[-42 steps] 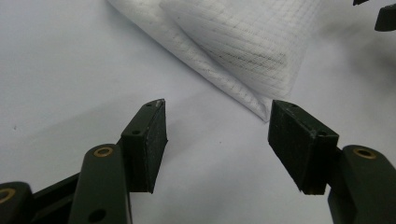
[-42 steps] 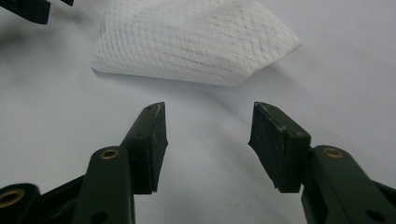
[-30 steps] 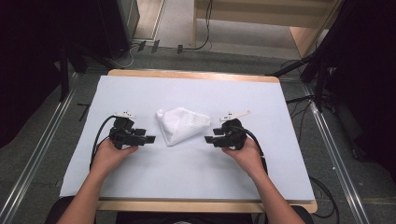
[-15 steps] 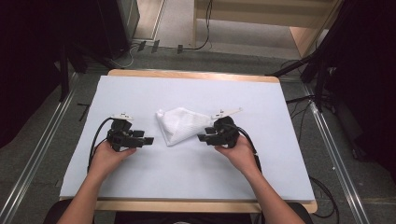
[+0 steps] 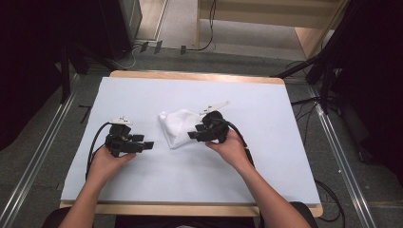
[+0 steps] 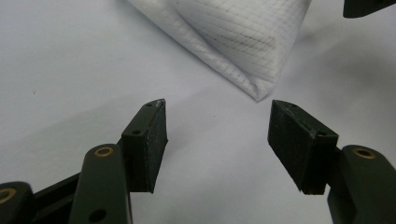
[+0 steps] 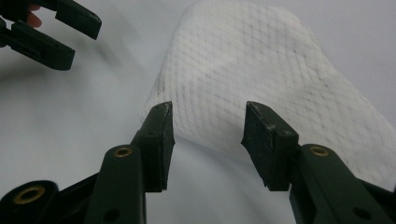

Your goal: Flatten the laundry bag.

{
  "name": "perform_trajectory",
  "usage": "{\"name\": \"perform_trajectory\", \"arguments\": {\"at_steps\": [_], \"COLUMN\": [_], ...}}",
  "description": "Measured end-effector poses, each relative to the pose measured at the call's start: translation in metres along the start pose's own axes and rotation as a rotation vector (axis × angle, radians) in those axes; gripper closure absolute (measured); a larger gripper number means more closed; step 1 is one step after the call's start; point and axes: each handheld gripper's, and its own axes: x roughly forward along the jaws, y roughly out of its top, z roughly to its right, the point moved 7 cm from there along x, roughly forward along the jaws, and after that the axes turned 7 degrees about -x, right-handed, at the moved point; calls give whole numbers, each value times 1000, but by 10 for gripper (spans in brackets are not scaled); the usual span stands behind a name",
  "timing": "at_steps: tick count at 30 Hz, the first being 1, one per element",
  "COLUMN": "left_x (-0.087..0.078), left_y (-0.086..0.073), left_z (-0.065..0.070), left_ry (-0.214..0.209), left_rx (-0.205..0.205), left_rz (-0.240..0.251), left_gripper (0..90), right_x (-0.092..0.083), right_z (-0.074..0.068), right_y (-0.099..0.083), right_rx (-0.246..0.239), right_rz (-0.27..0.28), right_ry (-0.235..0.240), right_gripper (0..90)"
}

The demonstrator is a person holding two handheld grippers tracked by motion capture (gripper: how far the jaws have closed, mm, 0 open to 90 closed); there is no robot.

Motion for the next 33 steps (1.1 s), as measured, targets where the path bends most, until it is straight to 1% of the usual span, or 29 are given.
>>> {"name": "perform_trajectory", "arguments": {"at_steps": [3,4,5,11,15,18,20,21,23,24,25,26,28,29,31,32,33], "left_x": [-1,-2,-2,-3,-4,-5,-5,-6,-7,-7,-8,-8,-9,-10,-10,-10,-10], "left_y": [-1,-2,-2,-4,-5,-6,-6,-7,-8,-8,-9,-10,-10,-11,-11,-11,-12], "left_z": [-1,-2,-2,-2,-3,-3,-4,-4,-5,-5,-5,-6,-7,-7,-8,-8,-8], "left_ry": [8,6,6,8,11,17,17,20,21,21,24,27,28,31,30,31,31], "left_rx": [2,-2,-1,-6,-4,-8,-5,-9,-10,-10,-13,-14,-15,-19,-21,-22,-22], "left_rz": [-1,3,5,3,0,0,0,1,1,3,3,2,4,6,7,6,4], "left_gripper": [382,383,383,383,383,383,383,383,383,383,384,384,384,384,384,384,384], "right_x": [3,6,7,20,30,36,38,40,44,44,52,56,59,67,71,81,81], "right_z": [0,0,0,2,3,3,3,3,4,4,4,4,4,2,2,0,0], "right_y": [4,10,12,23,27,29,31,36,40,40,42,43,44,48,48,51,51], "right_rx": [-3,-9,-13,-10,-9,-11,-15,-16,-19,-19,-21,-26,-30,-27,-30,-32,-32], "right_rz": [-3,-2,0,-15,-1,-36,-34,-30,-9,-9,-29,-41,-40,-44,-48,-60,-60], "right_ry": [2,0,2,16,31,32,31,32,33,33,37,32,29,35,34,31,31], "right_gripper": [543,539,536,516,498,477,476,467,457,457,426,414,413,401,394,391,391]}}
